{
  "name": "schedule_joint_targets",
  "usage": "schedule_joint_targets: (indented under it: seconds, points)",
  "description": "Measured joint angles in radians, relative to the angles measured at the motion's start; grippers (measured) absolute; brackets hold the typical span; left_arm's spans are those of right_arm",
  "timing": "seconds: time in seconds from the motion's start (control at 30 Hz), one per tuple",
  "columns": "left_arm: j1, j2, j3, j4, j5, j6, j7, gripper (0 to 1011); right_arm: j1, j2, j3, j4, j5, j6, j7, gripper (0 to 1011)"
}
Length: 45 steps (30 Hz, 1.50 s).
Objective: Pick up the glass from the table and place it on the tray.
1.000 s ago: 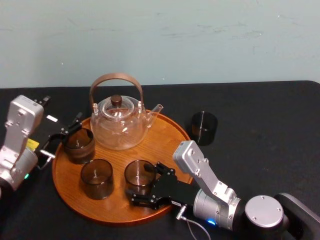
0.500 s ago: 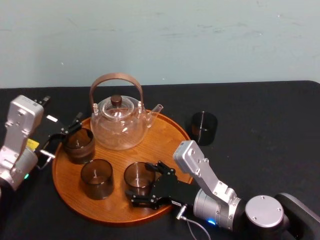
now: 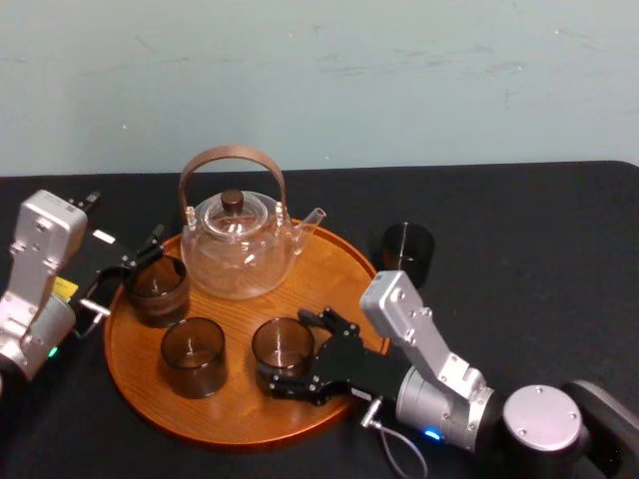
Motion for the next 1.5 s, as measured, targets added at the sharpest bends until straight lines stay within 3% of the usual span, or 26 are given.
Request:
schedule_joint_targets:
  seconds: [0.47, 0.77, 1.13, 1.5]
  points:
    - [0.0, 0.0, 0.0, 0.0, 0.0, 0.0, 0.0, 1001, -0.051, 0.057, 0.05, -0.15, 0.029, -0.058, -0.002, 1002]
    - [0.0, 0.0, 0.0, 0.0, 0.0, 0.0, 0.0, 1001, -0.083, 0.086, 0.084, -0.206, 0.06, -0.081, -0.002, 1002]
    - [0.0, 0.0, 0.0, 0.0, 0.0, 0.0, 0.0, 1001, -0.147, 0.123, 0.189, -0.252, 0.137, -0.087, -0.042, 1002]
    - [0.0, 0.0, 0.0, 0.0, 0.0, 0.0, 0.0, 1001, -0.205, 0.154, 0.294, -0.25, 0.153, -0.061, -0.108, 1002]
